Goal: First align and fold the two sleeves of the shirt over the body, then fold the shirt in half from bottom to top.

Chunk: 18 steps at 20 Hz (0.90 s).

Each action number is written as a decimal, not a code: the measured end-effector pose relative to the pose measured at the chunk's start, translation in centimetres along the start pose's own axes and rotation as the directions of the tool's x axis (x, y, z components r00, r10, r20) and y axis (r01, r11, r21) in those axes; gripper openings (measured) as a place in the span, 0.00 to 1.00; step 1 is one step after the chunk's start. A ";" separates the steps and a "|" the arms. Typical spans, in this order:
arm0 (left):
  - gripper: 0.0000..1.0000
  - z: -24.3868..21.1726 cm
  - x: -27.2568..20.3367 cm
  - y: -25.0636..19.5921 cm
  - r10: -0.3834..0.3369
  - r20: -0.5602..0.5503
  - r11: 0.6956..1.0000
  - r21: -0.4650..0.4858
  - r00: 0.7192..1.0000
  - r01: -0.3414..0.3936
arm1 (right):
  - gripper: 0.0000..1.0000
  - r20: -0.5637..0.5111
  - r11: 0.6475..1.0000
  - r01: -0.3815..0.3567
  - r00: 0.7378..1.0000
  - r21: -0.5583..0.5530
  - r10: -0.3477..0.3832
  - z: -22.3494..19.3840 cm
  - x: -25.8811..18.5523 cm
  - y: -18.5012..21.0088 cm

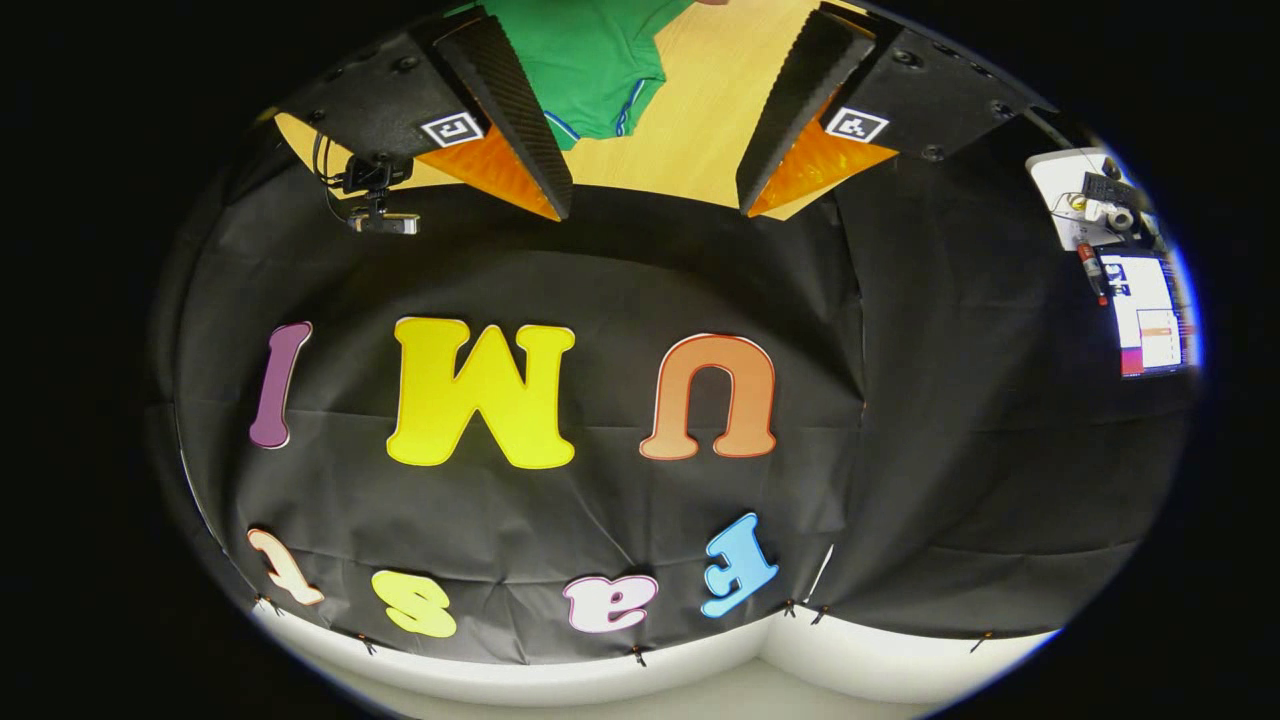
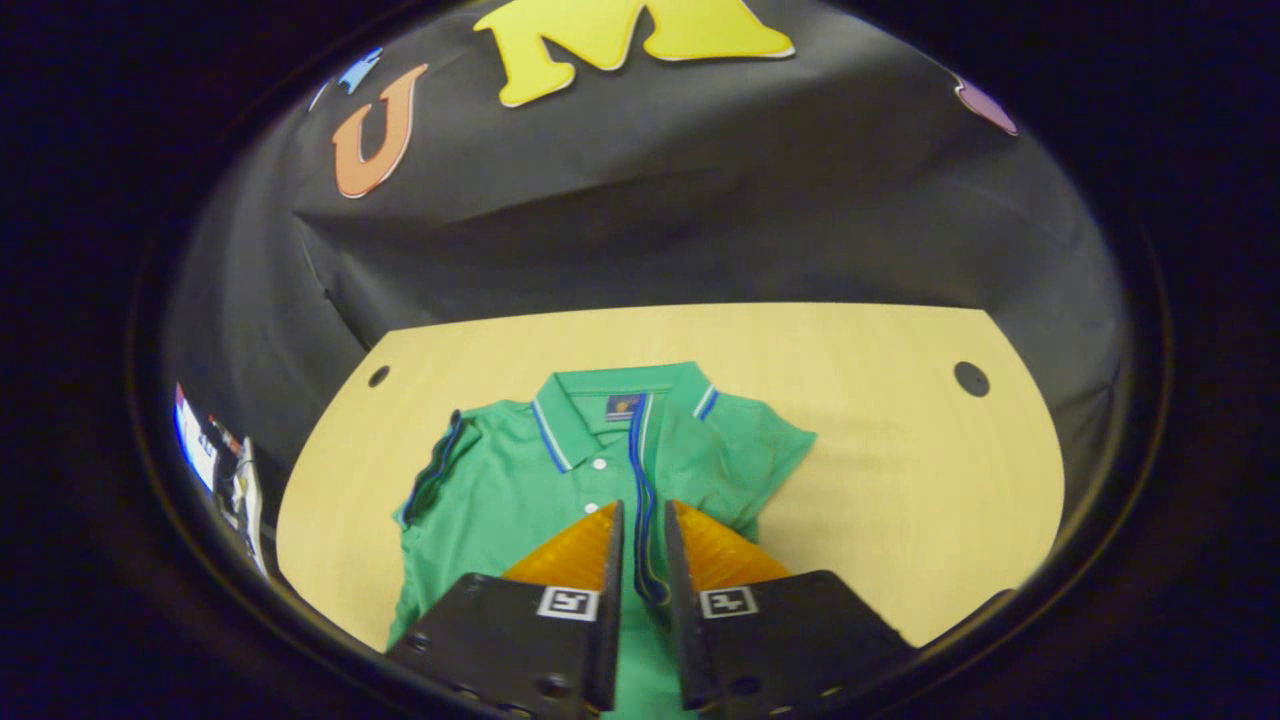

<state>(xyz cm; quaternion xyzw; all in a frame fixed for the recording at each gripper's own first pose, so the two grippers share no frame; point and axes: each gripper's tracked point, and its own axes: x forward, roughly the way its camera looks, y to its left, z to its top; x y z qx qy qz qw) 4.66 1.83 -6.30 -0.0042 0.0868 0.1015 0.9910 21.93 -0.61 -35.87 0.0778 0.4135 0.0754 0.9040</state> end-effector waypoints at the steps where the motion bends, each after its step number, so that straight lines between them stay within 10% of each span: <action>1: 1.00 -0.1 0.0 0.4 0.003 -0.001 1.000 0.000 1.000 -0.003 | 0.36 0.018 1.000 -0.008 1.000 0.000 0.008 0.2 -0.6 0.6; 5: 1.00 -1.4 0.7 0.5 -0.033 -0.017 0.999 -0.006 0.999 0.033 | 0.96 0.096 0.999 0.012 0.995 -0.042 -0.008 1.3 -4.6 1.5; 18: 1.00 -19.9 12.0 -3.0 -0.217 -0.323 0.974 -0.011 0.921 0.226 | 0.96 0.327 0.984 0.134 0.941 -0.117 -0.090 1.2 -23.1 0.8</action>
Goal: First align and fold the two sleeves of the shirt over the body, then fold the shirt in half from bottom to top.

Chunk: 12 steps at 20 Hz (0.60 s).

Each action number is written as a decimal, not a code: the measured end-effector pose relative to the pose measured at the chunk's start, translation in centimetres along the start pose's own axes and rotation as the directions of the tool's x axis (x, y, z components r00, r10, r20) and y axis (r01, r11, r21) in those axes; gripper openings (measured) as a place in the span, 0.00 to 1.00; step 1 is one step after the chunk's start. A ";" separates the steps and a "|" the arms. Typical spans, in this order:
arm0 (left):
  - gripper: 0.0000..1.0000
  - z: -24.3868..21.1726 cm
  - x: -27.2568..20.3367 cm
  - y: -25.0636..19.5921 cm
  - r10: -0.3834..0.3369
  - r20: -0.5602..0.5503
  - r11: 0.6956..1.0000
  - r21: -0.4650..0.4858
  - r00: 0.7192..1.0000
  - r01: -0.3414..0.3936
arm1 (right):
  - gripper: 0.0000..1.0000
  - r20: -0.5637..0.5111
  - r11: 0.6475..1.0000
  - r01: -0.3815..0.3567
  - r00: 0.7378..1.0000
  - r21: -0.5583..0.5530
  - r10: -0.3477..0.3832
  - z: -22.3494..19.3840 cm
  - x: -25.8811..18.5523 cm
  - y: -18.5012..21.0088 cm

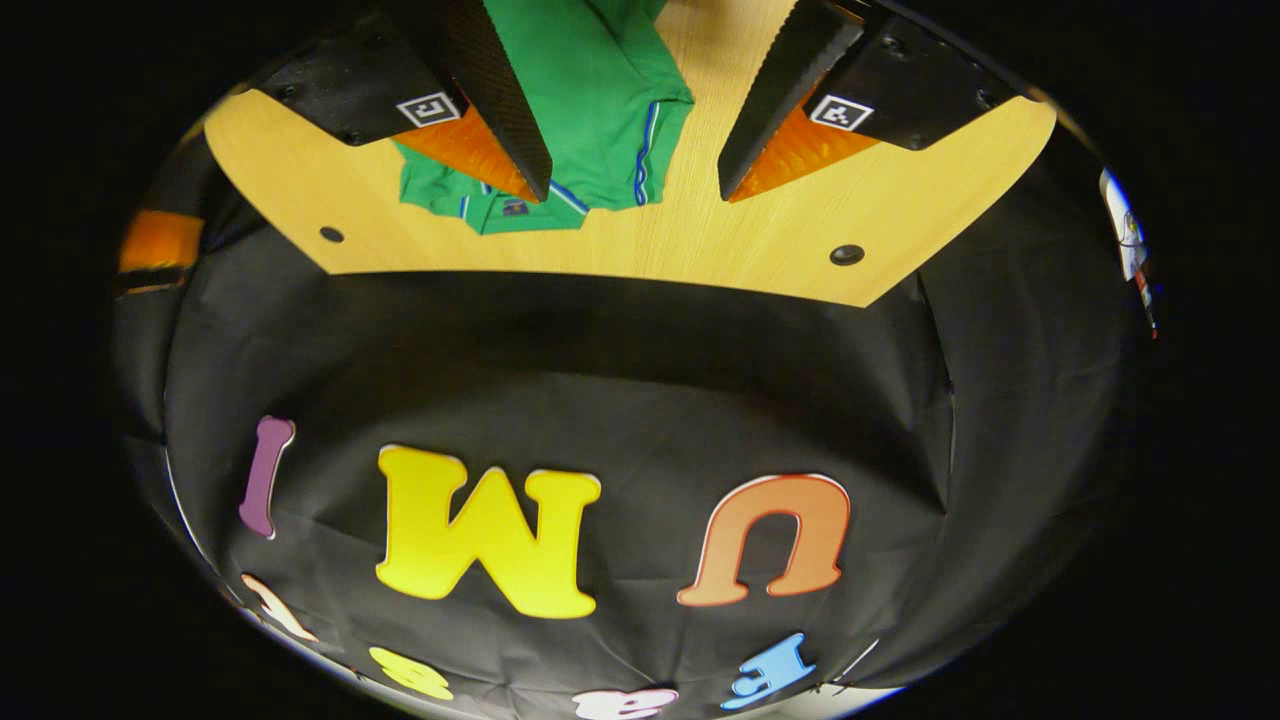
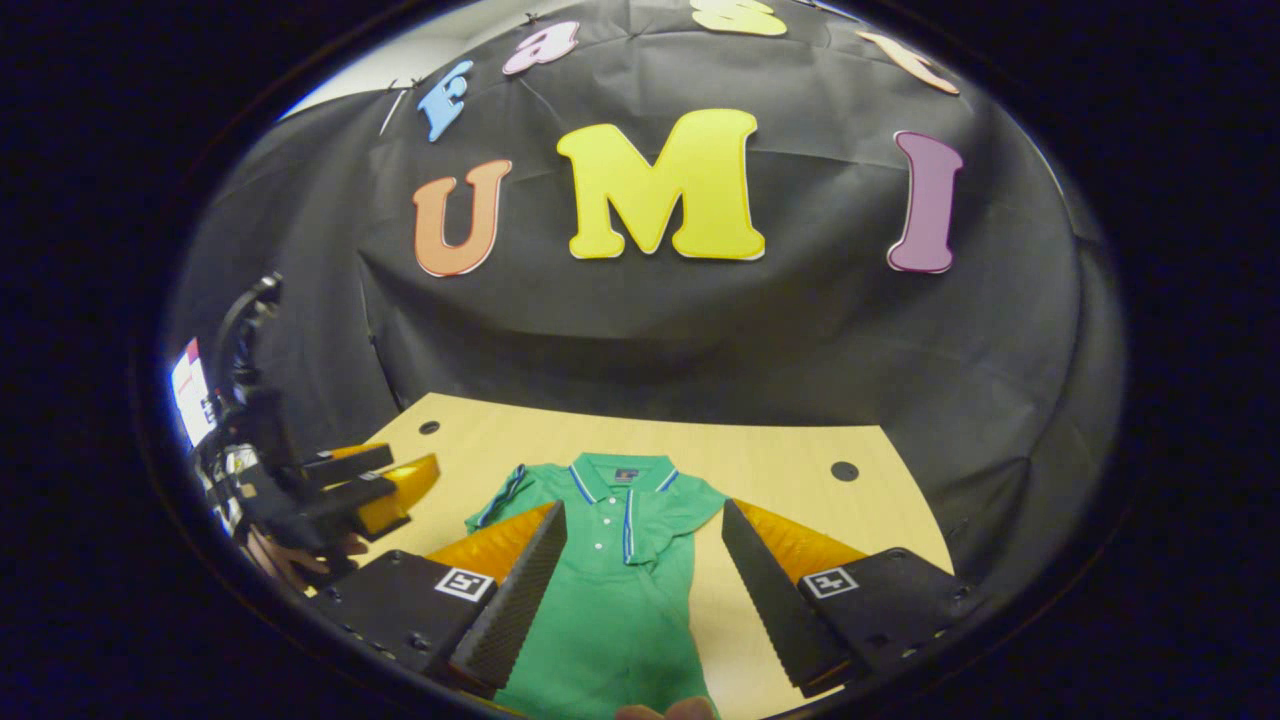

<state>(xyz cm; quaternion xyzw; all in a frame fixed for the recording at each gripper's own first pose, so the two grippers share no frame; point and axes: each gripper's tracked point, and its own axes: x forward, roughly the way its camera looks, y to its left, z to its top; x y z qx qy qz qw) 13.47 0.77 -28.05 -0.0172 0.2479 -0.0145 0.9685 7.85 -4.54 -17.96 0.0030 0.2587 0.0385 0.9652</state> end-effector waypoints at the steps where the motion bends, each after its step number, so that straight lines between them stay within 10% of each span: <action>1: 1.00 -1.2 1.4 0.2 0.001 -0.023 1.000 -0.007 1.000 -0.001 | 0.96 -0.008 1.000 0.005 1.000 -0.008 -0.005 -0.2 -0.3 -0.3; 12: 1.00 -9.9 10.4 2.6 0.014 -0.214 0.998 0.055 0.977 -0.002 | 0.96 -0.085 0.998 0.045 0.995 0.034 -0.042 -1.6 -0.4 -2.2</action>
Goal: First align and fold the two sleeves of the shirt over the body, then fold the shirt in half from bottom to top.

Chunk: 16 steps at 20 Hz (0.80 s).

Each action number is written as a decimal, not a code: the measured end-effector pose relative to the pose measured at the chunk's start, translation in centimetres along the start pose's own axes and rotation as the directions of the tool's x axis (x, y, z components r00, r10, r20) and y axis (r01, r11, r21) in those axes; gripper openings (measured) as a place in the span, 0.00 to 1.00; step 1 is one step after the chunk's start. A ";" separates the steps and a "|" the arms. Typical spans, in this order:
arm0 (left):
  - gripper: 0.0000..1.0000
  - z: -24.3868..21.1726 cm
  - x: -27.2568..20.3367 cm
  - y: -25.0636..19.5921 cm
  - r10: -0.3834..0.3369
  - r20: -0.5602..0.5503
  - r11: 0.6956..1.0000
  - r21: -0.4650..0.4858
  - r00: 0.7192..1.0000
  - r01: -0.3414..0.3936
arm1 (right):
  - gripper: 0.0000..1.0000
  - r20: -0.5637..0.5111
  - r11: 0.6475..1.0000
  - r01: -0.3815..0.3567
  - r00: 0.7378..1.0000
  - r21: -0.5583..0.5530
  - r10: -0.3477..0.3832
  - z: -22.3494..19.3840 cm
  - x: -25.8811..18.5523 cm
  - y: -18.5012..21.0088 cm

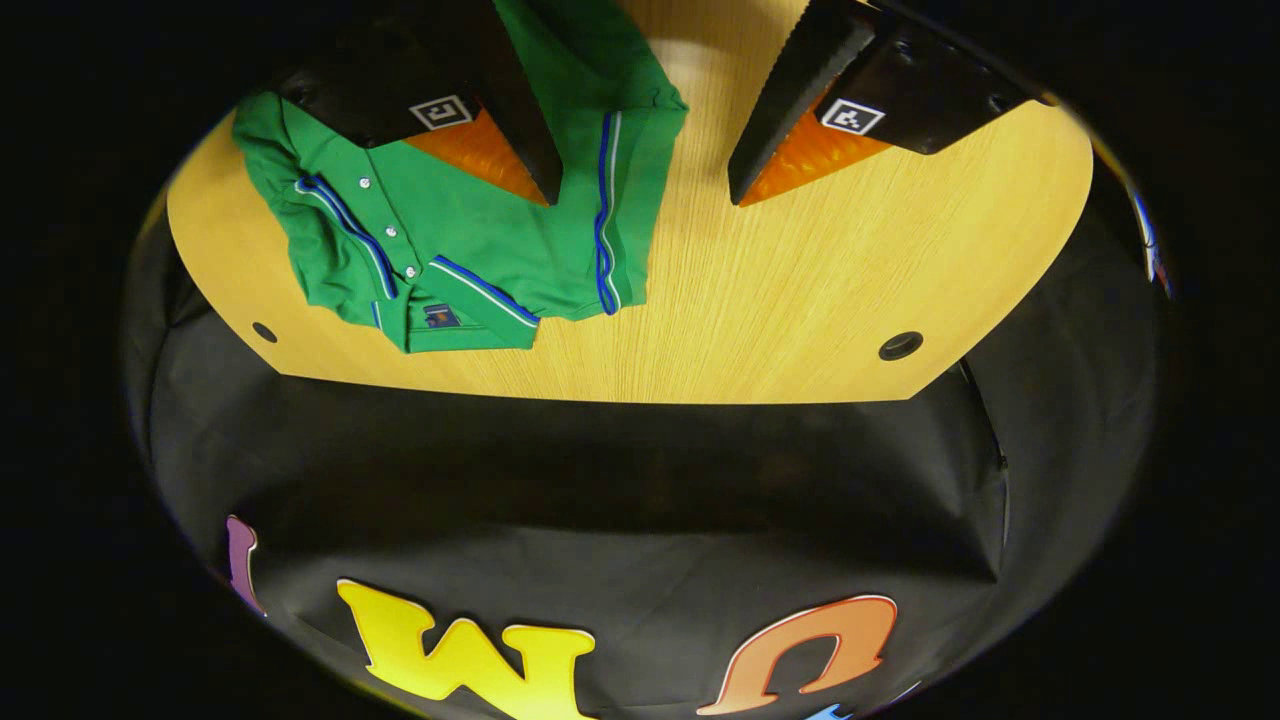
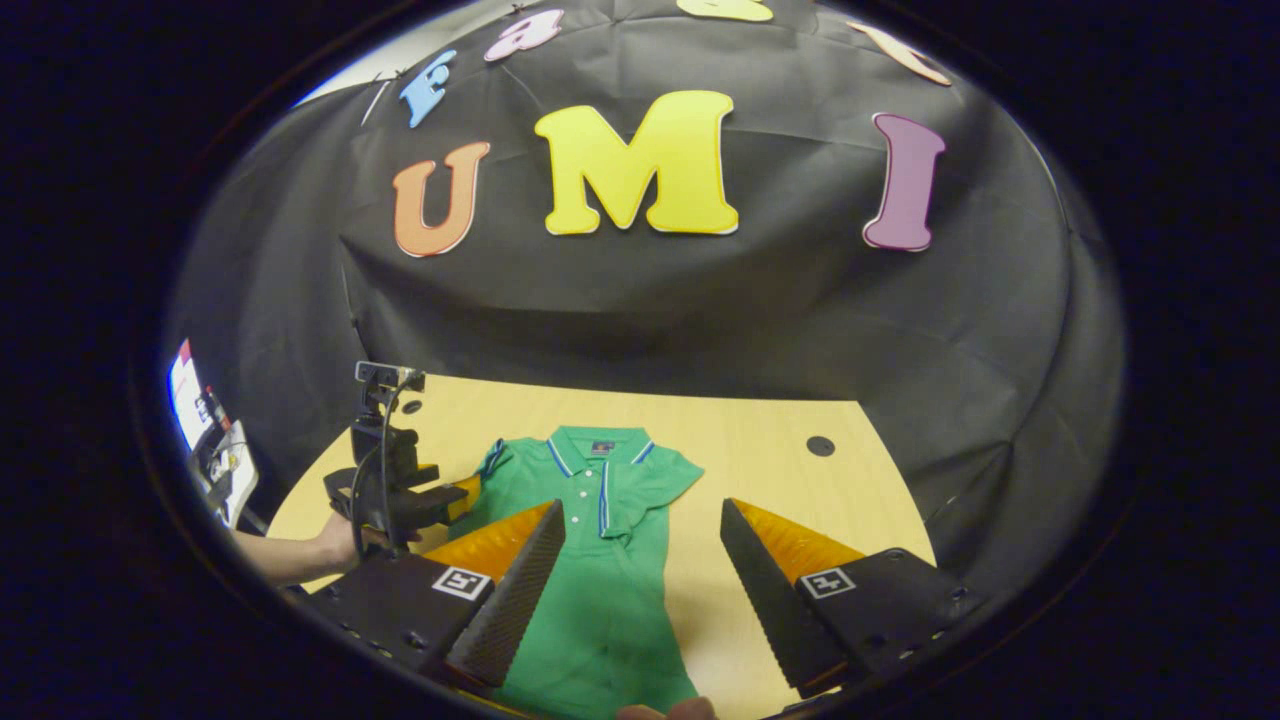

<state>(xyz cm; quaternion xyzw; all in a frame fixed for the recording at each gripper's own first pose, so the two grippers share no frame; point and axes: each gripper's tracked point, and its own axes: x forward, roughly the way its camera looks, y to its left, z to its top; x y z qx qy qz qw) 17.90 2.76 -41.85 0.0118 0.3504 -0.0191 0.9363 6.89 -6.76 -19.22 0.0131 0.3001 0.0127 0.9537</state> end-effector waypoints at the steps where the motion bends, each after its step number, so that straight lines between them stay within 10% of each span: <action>1: 1.00 -0.2 0.5 0.1 -0.001 -0.005 1.000 0.006 1.000 0.001 | 0.96 -0.011 1.000 -0.002 1.000 0.008 0.002 -0.3 0.2 0.0; 7: 0.99 -0.4 2.2 0.3 -0.018 -0.003 1.000 0.022 1.000 0.019 | 0.96 -0.073 0.998 -0.009 0.997 0.069 0.014 -1.9 1.2 -0.1; 16: 0.11 -0.6 1.7 -0.7 -0.146 -0.026 0.986 -0.086 0.989 0.143 | 0.96 -0.106 0.988 -0.011 0.994 0.152 0.027 -2.1 1.7 -1.0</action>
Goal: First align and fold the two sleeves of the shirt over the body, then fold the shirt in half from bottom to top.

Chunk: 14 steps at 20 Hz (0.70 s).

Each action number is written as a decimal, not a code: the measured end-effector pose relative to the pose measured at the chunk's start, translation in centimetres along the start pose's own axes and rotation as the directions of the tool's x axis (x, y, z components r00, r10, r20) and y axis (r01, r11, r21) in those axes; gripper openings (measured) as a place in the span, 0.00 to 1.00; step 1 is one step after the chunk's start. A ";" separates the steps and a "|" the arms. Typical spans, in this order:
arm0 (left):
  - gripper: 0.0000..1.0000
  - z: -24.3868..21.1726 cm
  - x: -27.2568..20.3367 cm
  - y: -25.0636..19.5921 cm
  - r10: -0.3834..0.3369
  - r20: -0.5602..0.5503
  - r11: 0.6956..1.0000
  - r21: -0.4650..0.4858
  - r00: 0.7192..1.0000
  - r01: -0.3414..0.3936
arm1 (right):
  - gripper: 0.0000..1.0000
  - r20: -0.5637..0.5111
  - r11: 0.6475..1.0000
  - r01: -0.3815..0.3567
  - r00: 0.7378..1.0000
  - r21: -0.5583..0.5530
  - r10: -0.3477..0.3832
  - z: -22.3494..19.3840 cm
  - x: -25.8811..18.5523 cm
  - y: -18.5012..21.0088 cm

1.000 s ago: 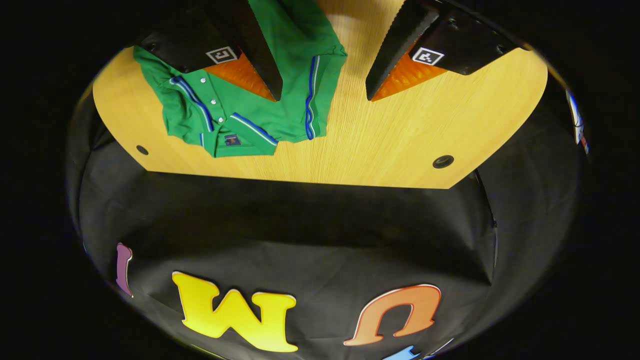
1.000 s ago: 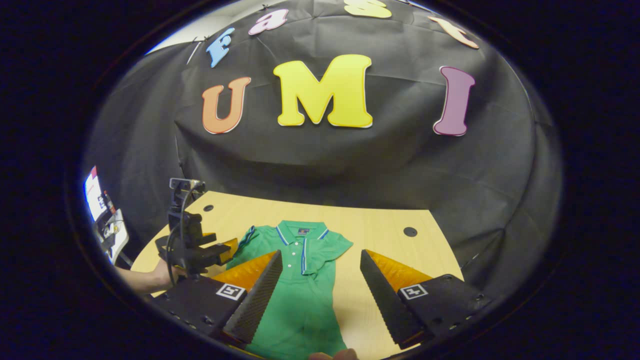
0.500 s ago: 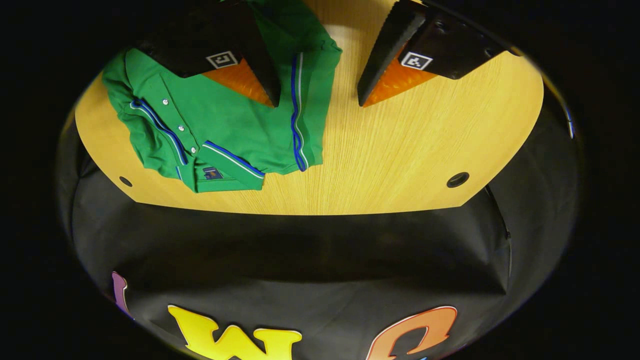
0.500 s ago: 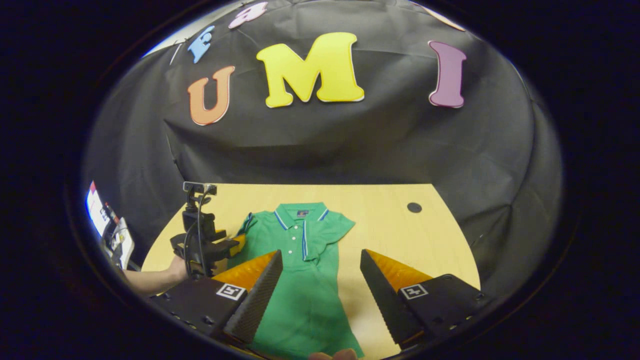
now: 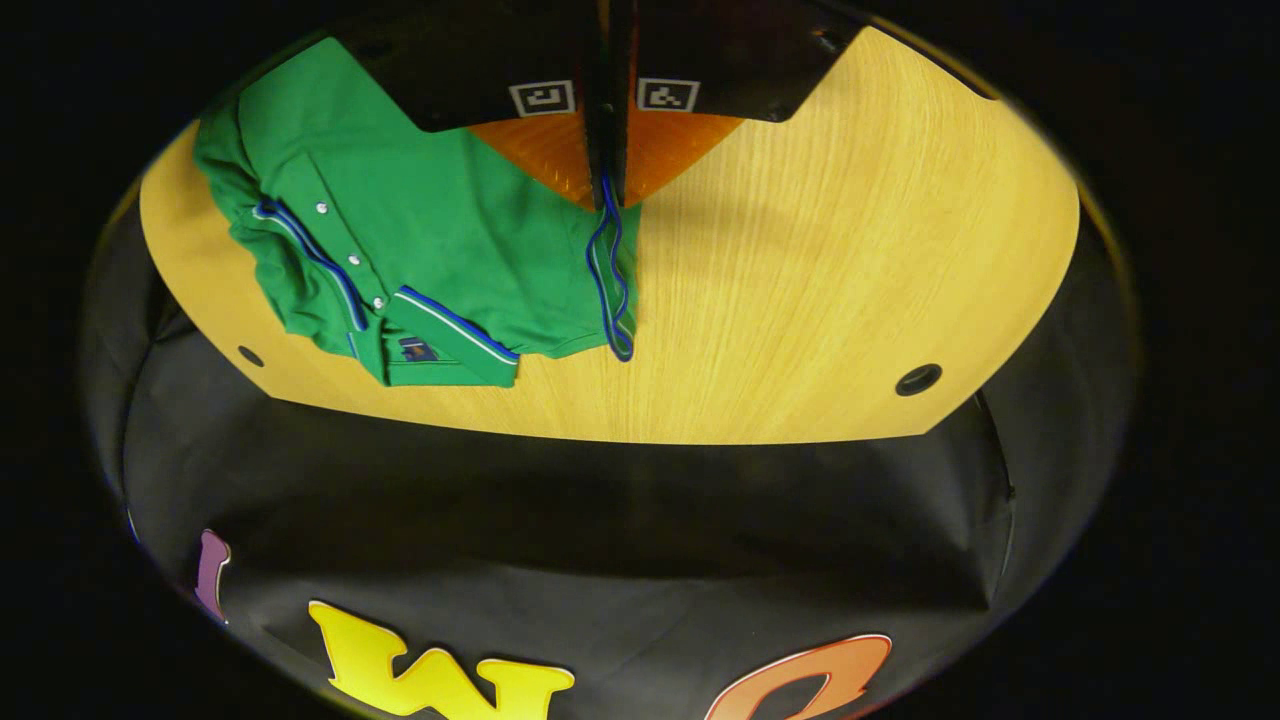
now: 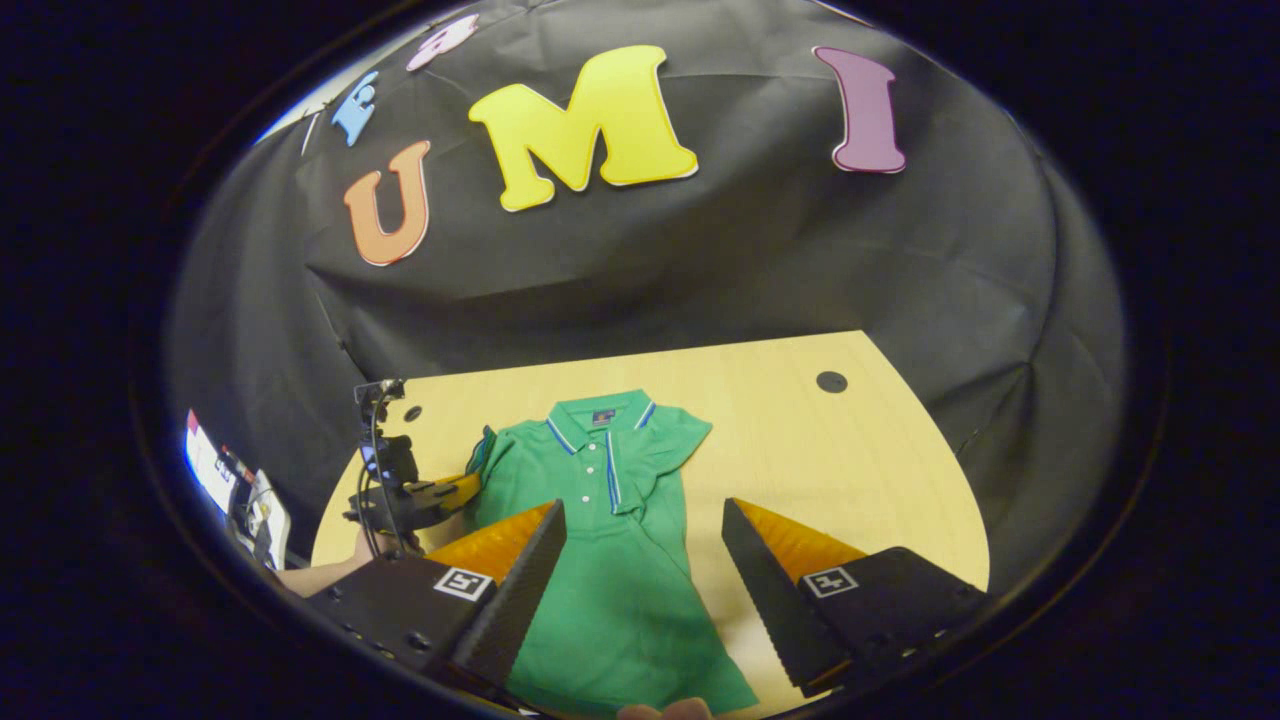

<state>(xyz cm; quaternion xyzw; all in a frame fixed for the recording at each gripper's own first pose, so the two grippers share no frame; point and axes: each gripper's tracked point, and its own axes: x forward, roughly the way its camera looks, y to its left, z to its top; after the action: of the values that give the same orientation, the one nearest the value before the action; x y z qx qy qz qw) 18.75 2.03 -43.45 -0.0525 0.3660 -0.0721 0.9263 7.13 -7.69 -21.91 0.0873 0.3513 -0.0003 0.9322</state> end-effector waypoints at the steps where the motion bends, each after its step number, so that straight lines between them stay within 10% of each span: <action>1: 0.08 0.8 -0.3 -0.1 -0.012 0.021 1.000 -0.007 1.000 0.012 | 0.96 0.006 1.000 -0.004 1.000 -0.005 0.004 0.1 -0.2 0.1; 14: 0.06 7.4 -2.5 -11.2 -0.053 0.129 0.998 0.024 0.990 0.050 | 0.92 0.060 1.000 -0.016 0.998 0.017 0.015 -0.1 -3.2 -1.5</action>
<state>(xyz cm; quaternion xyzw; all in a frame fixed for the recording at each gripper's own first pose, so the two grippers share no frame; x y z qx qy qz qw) 20.94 -8.20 -34.75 -0.0567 0.3027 -0.0962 0.9465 4.58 -9.38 -20.15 0.0983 0.3223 0.0013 0.9415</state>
